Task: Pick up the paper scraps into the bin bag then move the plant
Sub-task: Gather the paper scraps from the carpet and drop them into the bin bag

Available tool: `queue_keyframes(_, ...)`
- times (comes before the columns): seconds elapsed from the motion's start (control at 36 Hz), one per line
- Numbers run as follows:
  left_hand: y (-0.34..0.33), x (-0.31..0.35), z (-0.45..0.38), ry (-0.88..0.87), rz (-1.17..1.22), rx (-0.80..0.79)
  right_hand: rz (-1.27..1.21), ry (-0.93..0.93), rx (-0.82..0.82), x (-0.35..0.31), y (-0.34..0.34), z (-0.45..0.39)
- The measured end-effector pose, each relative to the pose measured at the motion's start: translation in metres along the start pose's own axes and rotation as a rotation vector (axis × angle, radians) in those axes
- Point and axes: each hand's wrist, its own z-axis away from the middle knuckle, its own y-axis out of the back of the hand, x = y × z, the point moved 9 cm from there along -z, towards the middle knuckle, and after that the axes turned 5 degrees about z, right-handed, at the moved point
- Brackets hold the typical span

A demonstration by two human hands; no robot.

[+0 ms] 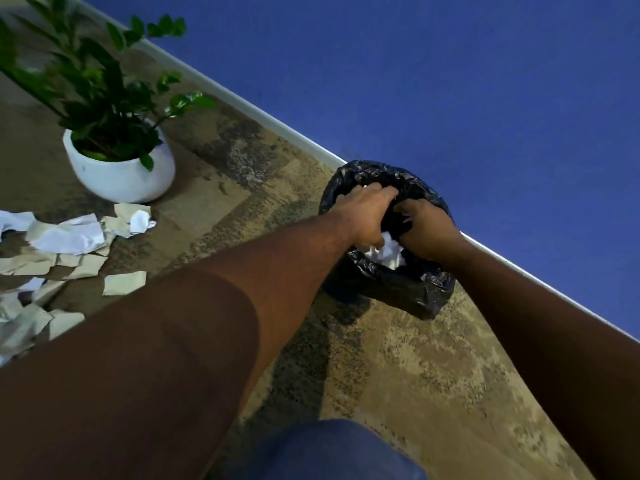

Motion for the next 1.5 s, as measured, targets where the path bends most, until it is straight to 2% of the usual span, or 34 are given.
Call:
queue_keyframes(0.08,0.008,0.002,0.005,-0.025,-0.038,0.054,-0.032,-0.042,0.023,0.001,0.006,0.000)
queue_keyframes(0.19,0.019,-0.003,0.011,-0.025,-0.070,0.160,0.016,-0.058,0.153,-0.012,0.020,0.003)
queue_keyframes(0.33,0.031,-0.020,0.024,-0.014,-0.048,0.214,0.204,-0.059,0.088,-0.032,0.010,0.002)
queue_keyframes(0.39,0.036,-0.027,0.030,-0.006,-0.045,0.232,0.243,-0.043,0.115,-0.040,0.010,0.001)
queue_keyframes(0.61,0.058,-0.083,0.064,0.086,0.006,0.318,0.160,0.129,0.426,-0.112,0.034,-0.008)
queue_keyframes(0.75,0.067,-0.137,0.101,0.188,-0.013,0.342,0.116,0.302,0.480,-0.182,0.023,-0.010)
queue_keyframes(0.83,0.068,-0.179,0.130,0.287,-0.009,0.328,0.078,0.413,0.352,-0.225,-0.008,-0.013)
queue_keyframes(0.94,0.066,-0.233,0.180,0.406,-0.004,0.285,0.061,0.578,-0.011,-0.280,-0.076,-0.005)
queue_keyframes(1.08,0.047,-0.284,0.253,0.567,0.040,0.219,0.078,0.732,-0.258,-0.335,-0.155,0.036)
queue_keyframes(1.19,0.012,-0.303,0.304,0.664,0.028,0.124,0.018,0.886,-0.369,-0.362,-0.204,0.073)
queue_keyframes(1.31,-0.024,-0.303,0.338,0.649,0.107,0.046,0.065,0.938,-0.526,-0.370,-0.244,0.097)
queue_keyframes(1.42,-0.054,-0.295,0.360,0.628,0.111,-0.034,0.185,0.855,-0.672,-0.353,-0.277,0.109)
queue_keyframes(1.5,-0.073,-0.289,0.371,0.644,0.140,-0.062,0.336,0.857,-0.651,-0.339,-0.298,0.118)
